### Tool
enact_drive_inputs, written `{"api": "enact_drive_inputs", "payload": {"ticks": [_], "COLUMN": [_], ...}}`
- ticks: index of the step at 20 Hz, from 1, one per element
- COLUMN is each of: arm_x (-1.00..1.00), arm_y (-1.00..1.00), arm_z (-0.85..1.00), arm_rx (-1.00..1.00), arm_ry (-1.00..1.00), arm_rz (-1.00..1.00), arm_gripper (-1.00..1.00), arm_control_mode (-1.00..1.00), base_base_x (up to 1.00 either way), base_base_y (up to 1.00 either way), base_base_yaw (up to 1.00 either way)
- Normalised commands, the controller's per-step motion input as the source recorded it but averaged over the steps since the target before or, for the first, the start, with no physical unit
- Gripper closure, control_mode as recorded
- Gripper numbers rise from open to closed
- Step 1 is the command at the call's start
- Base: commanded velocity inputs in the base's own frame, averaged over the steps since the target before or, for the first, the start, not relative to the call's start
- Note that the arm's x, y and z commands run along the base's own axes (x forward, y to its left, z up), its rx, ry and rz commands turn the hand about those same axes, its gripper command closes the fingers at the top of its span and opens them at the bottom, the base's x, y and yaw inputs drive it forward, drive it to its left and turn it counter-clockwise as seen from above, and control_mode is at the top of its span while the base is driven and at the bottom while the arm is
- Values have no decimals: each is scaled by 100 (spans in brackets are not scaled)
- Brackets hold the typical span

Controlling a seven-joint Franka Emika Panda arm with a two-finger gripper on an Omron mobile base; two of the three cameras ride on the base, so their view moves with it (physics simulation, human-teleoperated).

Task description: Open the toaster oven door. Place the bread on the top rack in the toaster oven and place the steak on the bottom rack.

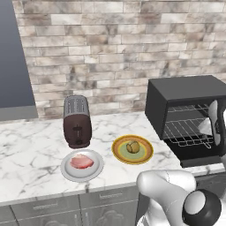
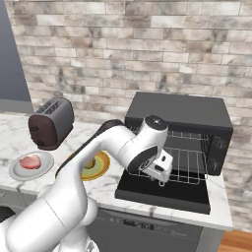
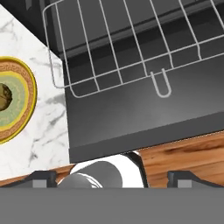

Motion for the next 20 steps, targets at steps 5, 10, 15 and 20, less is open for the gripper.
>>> {"api": "enact_drive_inputs", "payload": {"ticks": [5,10,15,20], "arm_x": [-5,-3,0,0], "arm_y": [34,40,40,39], "arm_z": [8,3,0,0], "arm_rx": [0,-1,0,0], "arm_ry": [0,0,0,0], "arm_rz": [-7,-8,-6,-3], "arm_gripper": [-100,-100,-100,-100], "arm_control_mode": [-100,-100,-100,-100], "base_base_x": [0,0,0,0], "base_base_y": [0,0,0,0], "base_base_yaw": [0,0,0,0]}}
